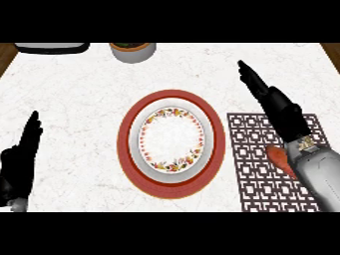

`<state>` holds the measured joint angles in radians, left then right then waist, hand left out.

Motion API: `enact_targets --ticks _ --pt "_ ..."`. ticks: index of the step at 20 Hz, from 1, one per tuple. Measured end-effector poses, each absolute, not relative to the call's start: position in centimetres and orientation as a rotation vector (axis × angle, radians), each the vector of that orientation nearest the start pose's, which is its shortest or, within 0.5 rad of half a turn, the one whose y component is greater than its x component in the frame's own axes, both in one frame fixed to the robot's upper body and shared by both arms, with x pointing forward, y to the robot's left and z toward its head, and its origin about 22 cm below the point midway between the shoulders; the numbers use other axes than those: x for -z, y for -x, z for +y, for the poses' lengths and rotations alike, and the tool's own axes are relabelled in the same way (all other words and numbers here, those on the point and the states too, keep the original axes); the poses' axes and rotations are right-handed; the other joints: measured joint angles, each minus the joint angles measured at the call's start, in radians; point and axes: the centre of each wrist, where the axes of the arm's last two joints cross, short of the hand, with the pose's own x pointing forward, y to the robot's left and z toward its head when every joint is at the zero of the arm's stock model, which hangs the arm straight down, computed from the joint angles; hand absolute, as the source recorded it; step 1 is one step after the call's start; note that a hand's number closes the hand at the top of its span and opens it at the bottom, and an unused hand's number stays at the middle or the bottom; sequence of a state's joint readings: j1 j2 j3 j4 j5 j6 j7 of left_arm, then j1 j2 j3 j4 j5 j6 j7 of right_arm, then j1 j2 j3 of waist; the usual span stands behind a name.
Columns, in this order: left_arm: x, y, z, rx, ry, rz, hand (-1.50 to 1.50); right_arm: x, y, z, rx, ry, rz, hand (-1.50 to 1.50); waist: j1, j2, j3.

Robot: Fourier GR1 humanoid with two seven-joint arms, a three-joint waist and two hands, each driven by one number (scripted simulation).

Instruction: Pick the sweet potato from the placemat and place it in the plate

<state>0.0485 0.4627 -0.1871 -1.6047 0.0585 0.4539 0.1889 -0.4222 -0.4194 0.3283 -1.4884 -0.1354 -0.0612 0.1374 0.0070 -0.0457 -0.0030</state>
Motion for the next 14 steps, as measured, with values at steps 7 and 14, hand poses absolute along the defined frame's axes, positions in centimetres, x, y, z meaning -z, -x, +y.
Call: enact_targets --ticks 7,14 --pt "-4.2 -25.3 28.3 0.128 -0.414 -1.503 0.0 -11.1 -28.7 -18.3 -0.778 -0.294 -1.723 1.5 -0.029 0.021 -0.003" --pt "-4.5 -26.9 26.9 0.174 -0.292 -1.541 0.0 -6.8 -25.1 -22.0 -1.117 -0.199 -1.759 -1.5 -0.047 0.037 0.002"
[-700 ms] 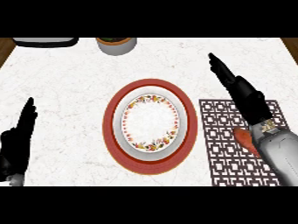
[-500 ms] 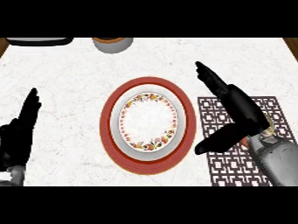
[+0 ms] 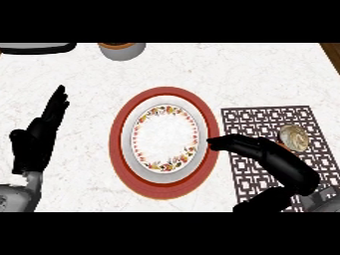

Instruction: Pick the sweet potato from the placemat and place it in the plate

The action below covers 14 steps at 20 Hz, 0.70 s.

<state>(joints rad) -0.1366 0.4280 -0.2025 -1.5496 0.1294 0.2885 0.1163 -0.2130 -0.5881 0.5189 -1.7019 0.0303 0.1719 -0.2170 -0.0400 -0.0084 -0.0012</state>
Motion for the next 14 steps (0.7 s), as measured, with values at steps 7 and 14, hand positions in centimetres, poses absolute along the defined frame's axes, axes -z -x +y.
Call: enact_targets --ticks 7,14 --pt "-4.4 -28.5 26.1 0.192 -0.248 -1.553 0.0 -3.4 -22.1 -29.2 -1.231 -0.07 -1.892 -1.5 0.01 0.007 0.002" --pt "-4.3 -29.3 26.0 0.201 -0.233 -1.553 0.0 -8.9 -22.0 -33.0 -1.319 0.134 -1.961 -1.5 0.019 0.005 0.001"
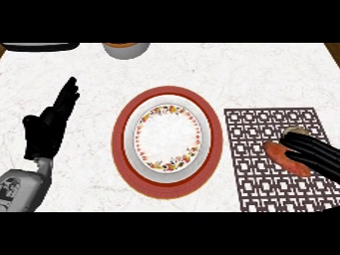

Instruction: Pick the sweet potato from the placemat and place it in the plate

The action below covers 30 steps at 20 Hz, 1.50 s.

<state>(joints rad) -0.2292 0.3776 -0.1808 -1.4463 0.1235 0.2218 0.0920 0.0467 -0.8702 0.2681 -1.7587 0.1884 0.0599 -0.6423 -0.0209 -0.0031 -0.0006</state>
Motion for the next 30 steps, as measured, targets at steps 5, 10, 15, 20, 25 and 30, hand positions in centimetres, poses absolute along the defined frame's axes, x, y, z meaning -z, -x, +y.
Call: enact_targets --ticks 5,10,15,20,25,30 --pt "-4.4 -29.5 25.6 0.199 -0.236 -1.553 0.0 -13.3 -22.0 -34.4 -1.532 0.321 -1.75 -1.5 0.0 -0.002 -0.002" --pt "-3.9 -29.3 25.9 0.206 -0.235 -1.556 0.0 -15.8 -21.9 -34.2 -1.63 0.421 -1.575 -1.5 0.011 0.001 -0.001" --pt "-4.3 -29.7 25.7 0.214 -0.227 -1.56 0.0 -15.8 -22.1 -32.9 -1.673 0.458 -1.454 -1.5 0.019 0.002 0.0" --pt "-4.1 -29.8 26.3 0.219 -0.217 -1.558 0.0 -15.2 -22.9 -32.1 -1.691 0.459 -1.396 -1.5 0.022 0.003 0.0" --pt "-4.0 -29.9 25.9 0.221 -0.211 -1.562 0.0 -12.4 -23.9 -32.4 -1.746 0.496 -1.305 -1.5 0.024 0.004 0.001" --pt "-4.1 -30.2 25.4 0.223 -0.212 -1.566 0.0 -10.0 -25.7 -31.0 -1.787 0.522 -1.238 -1.5 0.027 0.004 0.001"
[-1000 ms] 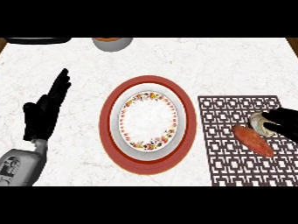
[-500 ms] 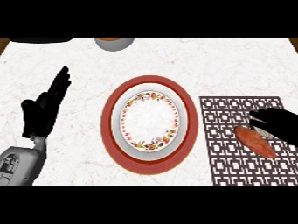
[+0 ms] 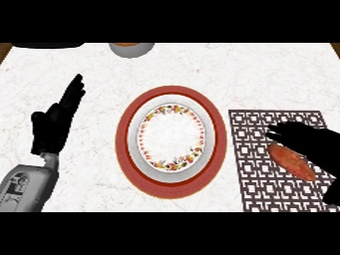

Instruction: Pick the sweet potato from the placemat and place it in the plate

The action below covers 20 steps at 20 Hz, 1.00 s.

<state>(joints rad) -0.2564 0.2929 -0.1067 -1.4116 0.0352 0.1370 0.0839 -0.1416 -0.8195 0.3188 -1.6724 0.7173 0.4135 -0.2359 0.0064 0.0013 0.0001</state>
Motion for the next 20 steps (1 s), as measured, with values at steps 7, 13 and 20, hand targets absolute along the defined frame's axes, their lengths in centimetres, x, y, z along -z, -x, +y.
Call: enact_targets --ticks 7,13,20 --pt "-4.3 -31.1 25.5 0.219 -0.218 -1.557 0.0 -7.5 -26.4 -31.3 -1.815 0.53 -1.184 -1.5 -0.005 -0.001 0.0" --pt "-4.0 -30.3 25.5 0.225 -0.218 -1.558 0.0 -5.5 -27.1 -31.8 -1.814 0.536 -1.148 -1.5 -0.005 -0.001 0.0" --pt "-4.2 -30.0 25.6 0.22 -0.213 -1.56 0.0 -3.9 -28.0 -31.8 -1.811 0.56 -1.224 1.5 -0.004 -0.001 0.0"
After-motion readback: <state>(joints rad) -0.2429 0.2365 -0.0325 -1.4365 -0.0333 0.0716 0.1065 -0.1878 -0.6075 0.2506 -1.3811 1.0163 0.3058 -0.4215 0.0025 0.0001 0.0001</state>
